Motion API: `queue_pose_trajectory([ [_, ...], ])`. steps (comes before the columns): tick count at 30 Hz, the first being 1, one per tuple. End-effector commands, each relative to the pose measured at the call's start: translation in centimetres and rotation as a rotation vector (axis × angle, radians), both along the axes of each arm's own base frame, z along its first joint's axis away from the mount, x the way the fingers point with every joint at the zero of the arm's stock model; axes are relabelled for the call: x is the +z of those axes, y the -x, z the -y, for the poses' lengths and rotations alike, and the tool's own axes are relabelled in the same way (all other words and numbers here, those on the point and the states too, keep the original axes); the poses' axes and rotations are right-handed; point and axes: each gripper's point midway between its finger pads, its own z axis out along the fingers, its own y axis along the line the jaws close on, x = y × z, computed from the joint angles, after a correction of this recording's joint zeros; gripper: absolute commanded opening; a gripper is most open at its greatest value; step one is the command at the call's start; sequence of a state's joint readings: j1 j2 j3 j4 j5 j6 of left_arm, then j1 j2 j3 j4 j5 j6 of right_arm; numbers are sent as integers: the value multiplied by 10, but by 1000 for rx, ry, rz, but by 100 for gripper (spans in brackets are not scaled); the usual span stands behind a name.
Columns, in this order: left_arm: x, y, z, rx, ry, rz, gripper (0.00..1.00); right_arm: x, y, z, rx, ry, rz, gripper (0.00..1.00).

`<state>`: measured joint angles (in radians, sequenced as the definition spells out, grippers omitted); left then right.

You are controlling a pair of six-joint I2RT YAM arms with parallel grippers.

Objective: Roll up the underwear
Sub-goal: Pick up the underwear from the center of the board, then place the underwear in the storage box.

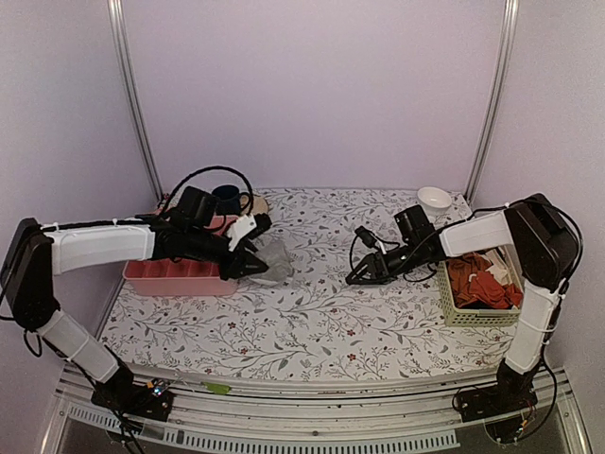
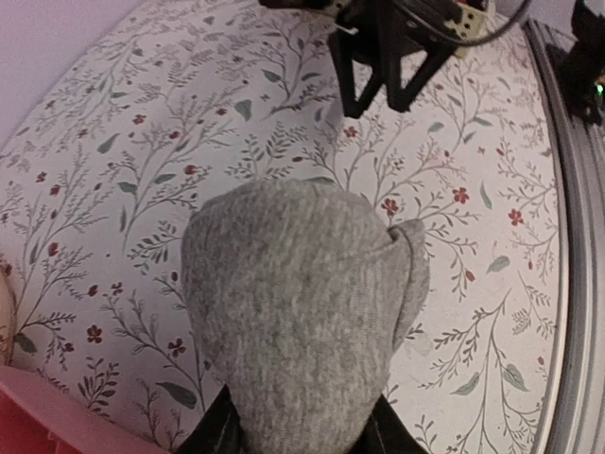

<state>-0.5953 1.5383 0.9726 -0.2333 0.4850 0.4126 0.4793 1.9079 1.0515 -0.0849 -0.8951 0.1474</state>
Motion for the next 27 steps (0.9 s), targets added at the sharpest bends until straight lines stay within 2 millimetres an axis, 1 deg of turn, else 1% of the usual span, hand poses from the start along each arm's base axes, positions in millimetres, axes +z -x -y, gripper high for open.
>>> queue_pose_trajectory([
  [1, 52, -48, -53, 257, 115, 77, 0, 30, -10, -3, -11, -34, 81, 64],
  [3, 70, -70, -89, 402, 120, 130, 0, 35, -12, -4, -14, -39, 90, 69],
  [4, 78, -82, -114, 495, 118, 150, 0, 37, -13, -4, -16, -38, 95, 70],
  [6, 90, -95, -152, 622, 116, 180, 0, 41, -13, -4, -17, -41, 105, 72],
  [8, 96, -103, -185, 753, 83, 208, 0, 45, -15, -3, -26, -38, 117, 74],
  [11, 98, -109, -231, 935, 0, 251, 0, 51, -17, -2, -31, -40, 131, 80],
  [13, 95, -107, -263, 1062, -64, 268, 0, 54, -18, -1, -37, -39, 137, 82],
  [15, 93, -101, -301, 1202, -122, 282, 0, 56, -18, 0, -40, -38, 143, 84],
  [17, 88, -97, -323, 1255, -140, 274, 0, 56, -17, 1, -43, -35, 141, 85],
  [18, 84, -96, -330, 1270, -152, 265, 0, 55, -17, 0, -43, -34, 137, 85],
  [20, 77, -101, -331, 1265, -152, 240, 0, 52, -17, 0, -43, -31, 135, 86],
  [23, 71, -112, -315, 1231, -88, 212, 0, 51, -19, 1, -46, -24, 133, 87],
  [25, 65, -117, -309, 1233, -80, 227, 0, 52, -21, 1, -49, -20, 140, 88],
  [26, 63, -120, -308, 1243, -90, 235, 0, 53, -22, 1, -51, -19, 143, 92],
  [27, 58, -123, -305, 1248, -105, 233, 0, 53, -22, 1, -54, -17, 146, 94],
])
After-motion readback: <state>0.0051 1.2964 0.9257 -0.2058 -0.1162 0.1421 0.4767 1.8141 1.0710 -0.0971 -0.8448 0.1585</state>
